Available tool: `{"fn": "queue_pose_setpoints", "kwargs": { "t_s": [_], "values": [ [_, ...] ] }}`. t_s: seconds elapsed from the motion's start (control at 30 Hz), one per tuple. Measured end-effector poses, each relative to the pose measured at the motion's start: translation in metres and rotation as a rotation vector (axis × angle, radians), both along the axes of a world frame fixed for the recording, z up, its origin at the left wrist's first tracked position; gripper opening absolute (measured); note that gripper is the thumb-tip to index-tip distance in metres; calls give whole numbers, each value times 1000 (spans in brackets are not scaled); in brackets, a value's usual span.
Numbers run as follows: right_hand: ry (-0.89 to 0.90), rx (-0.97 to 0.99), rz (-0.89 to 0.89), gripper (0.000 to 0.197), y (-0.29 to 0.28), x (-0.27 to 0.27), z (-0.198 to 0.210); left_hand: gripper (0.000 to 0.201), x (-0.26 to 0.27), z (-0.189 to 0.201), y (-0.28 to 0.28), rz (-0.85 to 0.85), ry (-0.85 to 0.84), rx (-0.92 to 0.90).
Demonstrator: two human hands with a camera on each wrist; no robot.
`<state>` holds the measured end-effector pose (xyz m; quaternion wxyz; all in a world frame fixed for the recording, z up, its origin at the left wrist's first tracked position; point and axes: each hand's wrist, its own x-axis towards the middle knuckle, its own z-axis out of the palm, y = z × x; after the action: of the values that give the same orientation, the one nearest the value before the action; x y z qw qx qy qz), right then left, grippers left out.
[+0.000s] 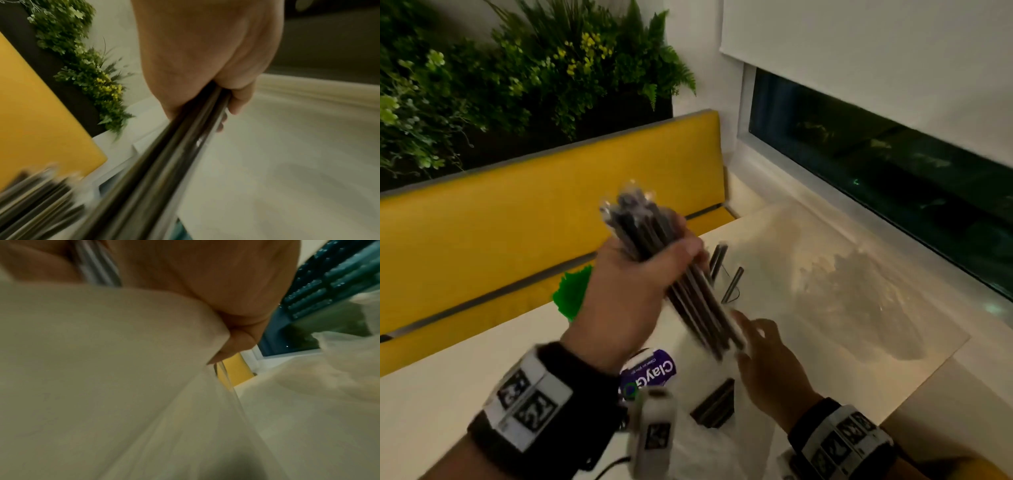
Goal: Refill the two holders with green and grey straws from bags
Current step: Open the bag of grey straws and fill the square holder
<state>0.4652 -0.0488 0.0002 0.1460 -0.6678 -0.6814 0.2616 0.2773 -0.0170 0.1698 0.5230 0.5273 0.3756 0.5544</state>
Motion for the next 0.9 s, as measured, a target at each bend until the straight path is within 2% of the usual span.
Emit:
{"fn": "queue_pose_setpoints", "kwargs": {
  "t_s": [0.07, 0.17, 0.23, 0.33, 0.4, 0.5, 0.57, 0.6, 0.67, 0.7, 0.77, 0.83, 0.87, 0.9],
  "values": [
    [-86, 31, 35, 73, 10, -9, 2, 16, 1, 11, 30, 133, -69, 53],
    [-162, 61, 46, 83, 26, -18, 6, 13, 7, -10, 71, 241, -84, 1],
    [-186, 22, 46, 79, 31, -20, 9, 10, 14, -31, 88, 285, -14, -36],
    [-218, -9, 36, 75, 32, -22, 10, 12, 21, -73, 103, 291, 219, -102],
    [-232, -27, 38, 76, 31, -24, 9, 29, 19, -109, 111, 184, 443, -192],
    [-226, -48, 33, 75, 32, -24, 9, 78, 8, -147, 117, 25, 688, -298],
    [-213, -49, 29, 74, 32, -24, 10, 114, 6, -140, 113, 8, 662, -344],
    [-205, -52, 28, 74, 32, -24, 10, 122, 6, -133, 112, 25, 623, -282],
    [-207, -65, 26, 74, 32, -25, 9, 115, 14, -109, 108, 80, 648, -55],
    [-210, -70, 24, 74, 32, -25, 9, 107, 22, -105, 110, 112, 771, 69],
    [-222, -65, 26, 76, 33, -27, 9, 98, 46, -101, 113, 90, 1228, 206],
    [-237, -55, 35, 78, 32, -28, 10, 91, 69, -113, 112, -116, 1664, 184],
    [-241, -49, 35, 78, 32, -28, 10, 82, 75, -119, 112, -186, 1776, 182],
    [-243, -46, 33, 79, 32, -29, 11, 69, 78, -123, 114, -192, 1807, 207]
  ]
}}
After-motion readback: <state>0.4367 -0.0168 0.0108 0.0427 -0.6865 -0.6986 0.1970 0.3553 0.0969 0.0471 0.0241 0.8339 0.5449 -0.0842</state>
